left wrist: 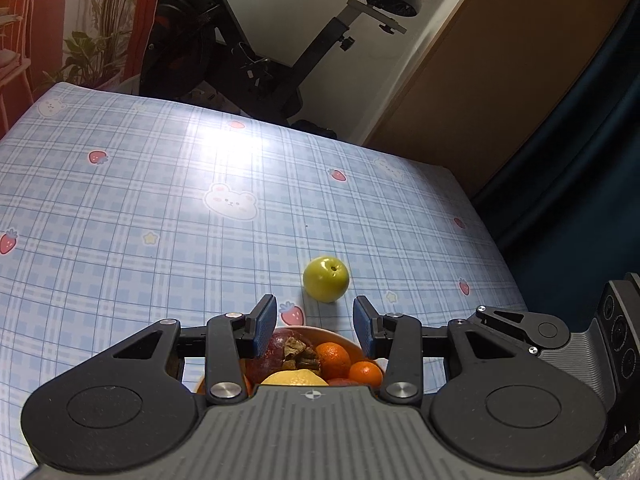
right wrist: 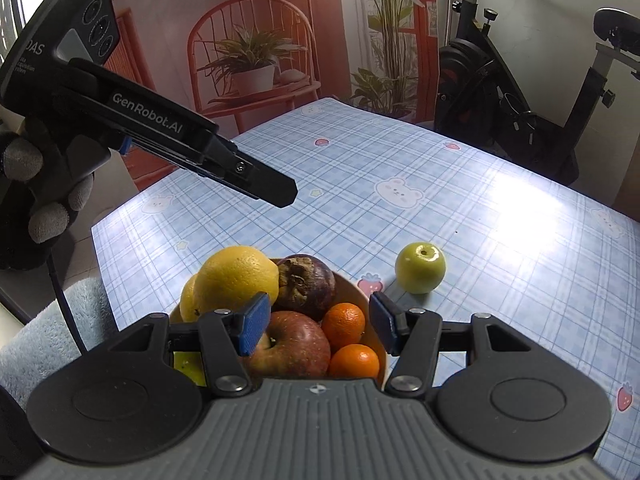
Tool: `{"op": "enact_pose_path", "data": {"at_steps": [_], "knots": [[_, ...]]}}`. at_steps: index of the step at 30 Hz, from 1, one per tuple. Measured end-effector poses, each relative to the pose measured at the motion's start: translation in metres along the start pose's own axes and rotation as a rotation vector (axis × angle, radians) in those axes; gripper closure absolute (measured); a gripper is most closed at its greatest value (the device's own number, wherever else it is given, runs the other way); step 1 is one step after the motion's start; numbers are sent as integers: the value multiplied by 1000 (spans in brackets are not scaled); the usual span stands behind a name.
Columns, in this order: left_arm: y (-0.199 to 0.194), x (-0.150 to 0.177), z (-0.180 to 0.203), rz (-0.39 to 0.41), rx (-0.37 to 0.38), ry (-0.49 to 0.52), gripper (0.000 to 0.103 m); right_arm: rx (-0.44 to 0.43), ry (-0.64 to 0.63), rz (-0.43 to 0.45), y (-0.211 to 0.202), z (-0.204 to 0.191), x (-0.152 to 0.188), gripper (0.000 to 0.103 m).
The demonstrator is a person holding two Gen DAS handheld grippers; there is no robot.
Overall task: Organize fruits
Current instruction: 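Reach the left gripper to the last green lime and grasp it, then carry the green lime onto the plate and open the left gripper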
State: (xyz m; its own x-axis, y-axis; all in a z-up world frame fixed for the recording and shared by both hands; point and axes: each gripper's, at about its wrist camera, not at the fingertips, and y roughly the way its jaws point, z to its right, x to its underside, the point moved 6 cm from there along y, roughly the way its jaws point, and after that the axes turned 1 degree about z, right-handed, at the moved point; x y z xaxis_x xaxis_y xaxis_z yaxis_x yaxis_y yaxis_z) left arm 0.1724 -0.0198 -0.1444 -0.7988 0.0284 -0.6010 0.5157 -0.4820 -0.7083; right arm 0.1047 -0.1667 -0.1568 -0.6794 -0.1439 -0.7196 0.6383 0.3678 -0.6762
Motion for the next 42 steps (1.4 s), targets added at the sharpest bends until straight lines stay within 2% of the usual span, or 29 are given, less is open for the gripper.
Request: {"op": "enact_pose_path", "data": {"at_steps": [7, 15, 21, 30, 42], "knots": [[29, -16, 8, -26, -7, 7, 58, 50, 13, 14, 7, 37, -3, 45], [69, -29, 11, -98, 1, -10, 57, 37, 29, 7, 32, 62, -1, 45], [95, -34, 11, -154, -1, -4, 57, 9, 68, 0, 53, 75, 0, 49], [121, -37, 9, -215, 17, -28, 59, -27, 85, -10, 66, 83, 5, 51], [137, -33, 3, -247, 20, -44, 59, -52, 105, -4, 72, 86, 5, 57]]}}
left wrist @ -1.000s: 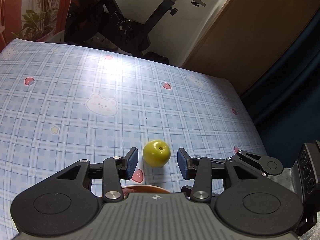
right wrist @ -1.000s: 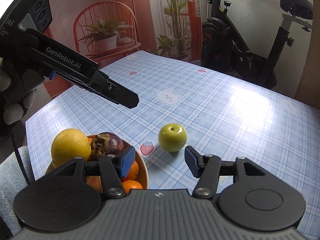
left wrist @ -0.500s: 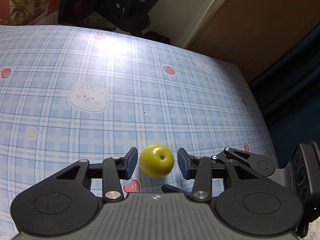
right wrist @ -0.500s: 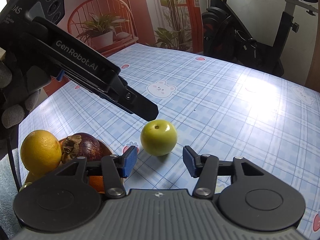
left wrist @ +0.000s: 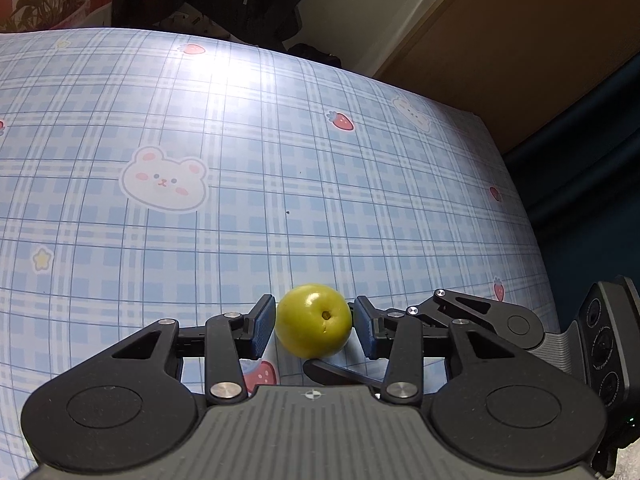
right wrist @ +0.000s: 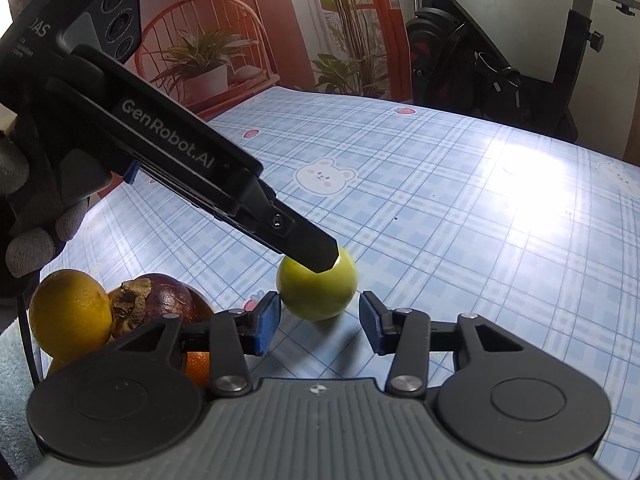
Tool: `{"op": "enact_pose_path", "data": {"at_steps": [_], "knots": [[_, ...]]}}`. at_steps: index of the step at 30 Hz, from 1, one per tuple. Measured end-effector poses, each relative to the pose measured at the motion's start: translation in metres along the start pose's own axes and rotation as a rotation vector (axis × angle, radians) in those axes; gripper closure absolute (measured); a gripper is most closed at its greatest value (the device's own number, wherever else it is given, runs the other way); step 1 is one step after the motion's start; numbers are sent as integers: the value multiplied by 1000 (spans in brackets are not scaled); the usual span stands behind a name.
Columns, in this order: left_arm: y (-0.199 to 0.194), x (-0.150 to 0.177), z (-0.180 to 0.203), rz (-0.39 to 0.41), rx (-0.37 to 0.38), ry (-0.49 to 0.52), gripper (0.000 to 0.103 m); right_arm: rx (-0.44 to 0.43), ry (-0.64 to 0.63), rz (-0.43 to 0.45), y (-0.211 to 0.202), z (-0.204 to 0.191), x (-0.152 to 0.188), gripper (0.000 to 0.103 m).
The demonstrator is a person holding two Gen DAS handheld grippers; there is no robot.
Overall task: Organize fruits
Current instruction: 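Carry the green lime onto the plate and open the left gripper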
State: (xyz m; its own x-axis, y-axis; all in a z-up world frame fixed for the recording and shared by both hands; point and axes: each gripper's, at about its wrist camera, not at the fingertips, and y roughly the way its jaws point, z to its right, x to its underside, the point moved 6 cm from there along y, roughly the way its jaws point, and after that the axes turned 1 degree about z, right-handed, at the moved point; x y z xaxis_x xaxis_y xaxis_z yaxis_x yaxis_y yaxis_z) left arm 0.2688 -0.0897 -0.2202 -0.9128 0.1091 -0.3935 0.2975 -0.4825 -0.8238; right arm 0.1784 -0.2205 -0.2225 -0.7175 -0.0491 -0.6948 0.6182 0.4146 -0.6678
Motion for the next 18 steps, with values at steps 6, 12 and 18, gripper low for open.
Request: {"op": "enact_pose_path", "data": {"at_steps": [6, 12, 18], "knots": [[3, -1, -2, -3, 2, -6, 66, -1, 2, -2, 3, -1, 0, 58], [3, -1, -1, 1, 0, -10, 66, -2, 11, 1, 4, 0, 1, 60], [-6, 1, 4, 11, 8, 0, 66, 1, -4, 12, -5, -3, -1, 60]]}}
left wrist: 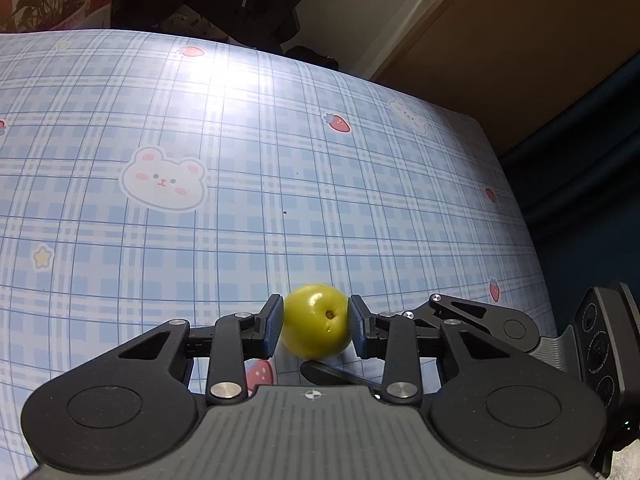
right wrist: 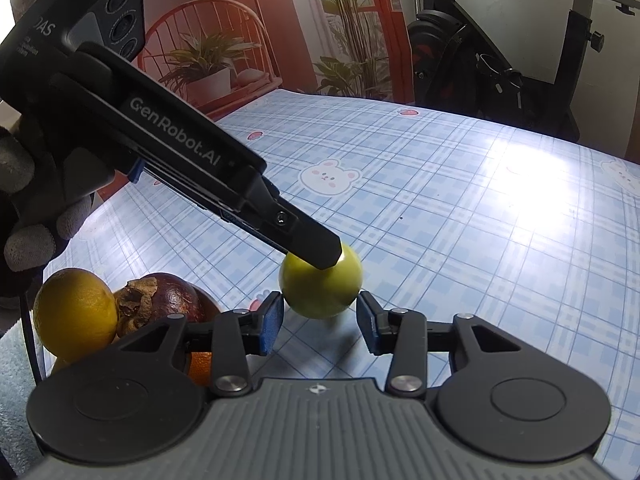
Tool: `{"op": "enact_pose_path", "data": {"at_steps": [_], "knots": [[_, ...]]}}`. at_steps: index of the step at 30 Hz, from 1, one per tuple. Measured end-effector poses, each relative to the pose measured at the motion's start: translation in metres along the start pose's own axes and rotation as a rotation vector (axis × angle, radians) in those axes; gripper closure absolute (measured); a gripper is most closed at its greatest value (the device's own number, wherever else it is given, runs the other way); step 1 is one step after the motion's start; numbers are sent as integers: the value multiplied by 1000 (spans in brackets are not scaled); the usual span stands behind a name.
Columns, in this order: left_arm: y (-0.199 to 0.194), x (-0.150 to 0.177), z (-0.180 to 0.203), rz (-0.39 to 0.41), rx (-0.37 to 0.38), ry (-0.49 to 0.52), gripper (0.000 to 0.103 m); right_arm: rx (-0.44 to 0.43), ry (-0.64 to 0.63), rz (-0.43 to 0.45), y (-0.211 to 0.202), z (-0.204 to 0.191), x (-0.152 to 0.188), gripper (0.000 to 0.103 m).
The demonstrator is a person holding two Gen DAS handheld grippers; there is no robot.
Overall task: Organize fruits
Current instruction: 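Carry the green lime onto the plate and open the left gripper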
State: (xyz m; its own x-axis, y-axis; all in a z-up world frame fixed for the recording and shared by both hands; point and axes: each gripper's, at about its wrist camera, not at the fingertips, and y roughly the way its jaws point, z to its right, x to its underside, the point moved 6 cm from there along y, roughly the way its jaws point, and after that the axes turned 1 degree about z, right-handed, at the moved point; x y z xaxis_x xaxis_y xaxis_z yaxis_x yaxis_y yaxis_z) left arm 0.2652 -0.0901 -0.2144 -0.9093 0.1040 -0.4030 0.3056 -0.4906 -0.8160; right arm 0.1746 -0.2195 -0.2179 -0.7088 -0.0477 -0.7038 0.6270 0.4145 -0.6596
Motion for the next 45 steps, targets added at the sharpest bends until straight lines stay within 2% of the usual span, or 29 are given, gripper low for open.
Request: {"op": "enact_pose_path", "data": {"at_steps": [17, 25, 30, 36, 45], "knots": [[-76, 19, 32, 100, 22, 46, 66, 15, -57, 57, -53, -41, -18, 60], [-108, 54, 39, 139, 40, 34, 66, 17, -107, 55, -76, -73, -10, 60], [-127, 86, 41, 161, 53, 3, 66, 8, -138, 44, -89, -98, 4, 60], [-143, 122, 47, 167, 35, 11, 66, 2, -160, 25, -100, -123, 24, 60], [-150, 156, 46, 154, 14, 42, 66, -11, -174, -15, -109, -148, 52, 60]]}}
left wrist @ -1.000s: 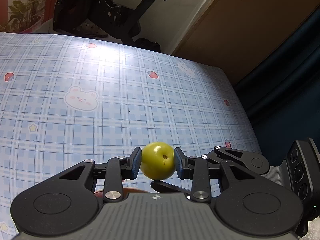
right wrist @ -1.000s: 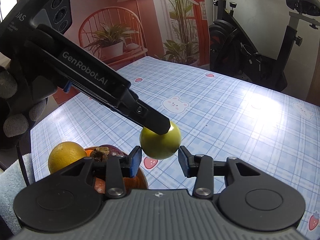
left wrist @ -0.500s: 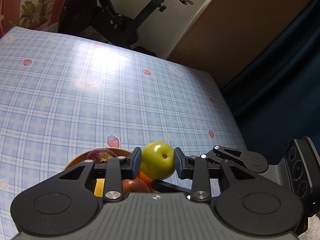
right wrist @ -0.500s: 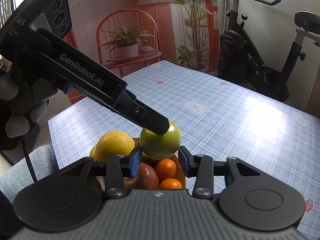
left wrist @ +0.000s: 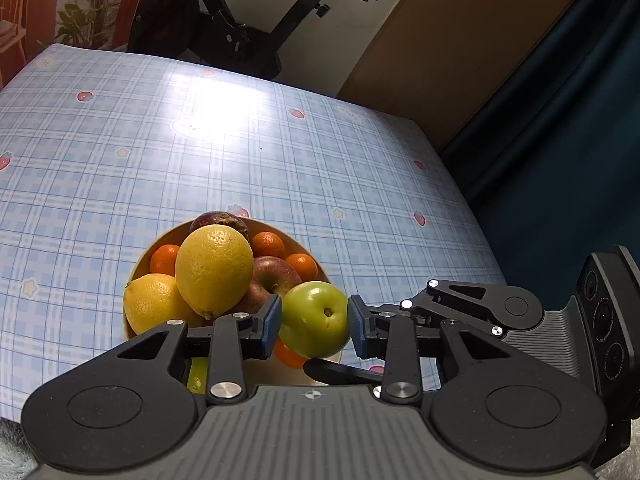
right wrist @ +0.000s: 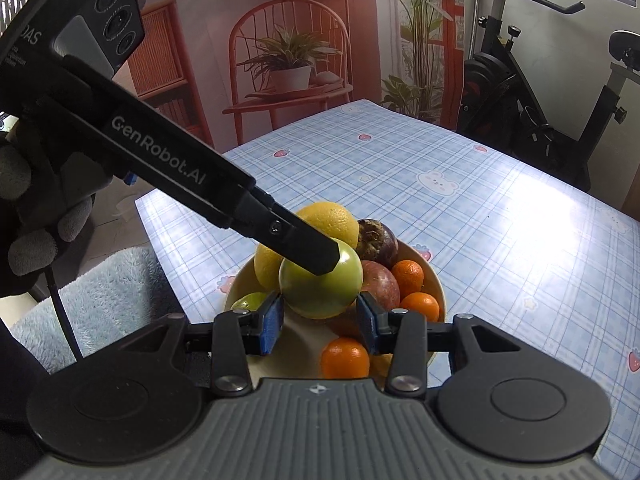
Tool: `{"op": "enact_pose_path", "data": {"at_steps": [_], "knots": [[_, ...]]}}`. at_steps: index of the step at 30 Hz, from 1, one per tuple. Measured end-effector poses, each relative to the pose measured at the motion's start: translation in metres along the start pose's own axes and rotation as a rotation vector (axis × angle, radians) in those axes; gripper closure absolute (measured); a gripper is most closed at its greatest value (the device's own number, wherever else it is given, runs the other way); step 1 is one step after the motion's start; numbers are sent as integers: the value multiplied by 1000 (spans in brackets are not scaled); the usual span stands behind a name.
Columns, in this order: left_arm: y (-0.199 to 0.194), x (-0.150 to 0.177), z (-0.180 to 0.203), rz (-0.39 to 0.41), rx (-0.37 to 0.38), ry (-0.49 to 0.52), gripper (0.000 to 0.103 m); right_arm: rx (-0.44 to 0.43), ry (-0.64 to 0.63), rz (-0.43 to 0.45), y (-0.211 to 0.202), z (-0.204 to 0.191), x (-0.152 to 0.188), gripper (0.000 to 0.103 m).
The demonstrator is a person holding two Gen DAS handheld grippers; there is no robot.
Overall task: Organize fruits
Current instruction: 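Carry the green lime onto the plate and open the left gripper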
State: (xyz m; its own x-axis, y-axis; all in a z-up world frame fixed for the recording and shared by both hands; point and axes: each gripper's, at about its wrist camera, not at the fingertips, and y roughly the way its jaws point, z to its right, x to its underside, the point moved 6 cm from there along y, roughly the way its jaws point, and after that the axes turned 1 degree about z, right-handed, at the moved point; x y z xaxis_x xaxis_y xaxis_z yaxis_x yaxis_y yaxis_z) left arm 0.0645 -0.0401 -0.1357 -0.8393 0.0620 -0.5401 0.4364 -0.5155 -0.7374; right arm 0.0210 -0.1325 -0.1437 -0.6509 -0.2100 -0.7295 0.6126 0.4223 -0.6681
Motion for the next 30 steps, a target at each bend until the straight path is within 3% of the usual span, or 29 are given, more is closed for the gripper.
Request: {"op": "enact_pose_path", "data": {"at_steps": [30], "knots": [[45, 39, -21, -102, -36, -17, 66, -73, 90, -149, 40, -1, 33, 60]]}}
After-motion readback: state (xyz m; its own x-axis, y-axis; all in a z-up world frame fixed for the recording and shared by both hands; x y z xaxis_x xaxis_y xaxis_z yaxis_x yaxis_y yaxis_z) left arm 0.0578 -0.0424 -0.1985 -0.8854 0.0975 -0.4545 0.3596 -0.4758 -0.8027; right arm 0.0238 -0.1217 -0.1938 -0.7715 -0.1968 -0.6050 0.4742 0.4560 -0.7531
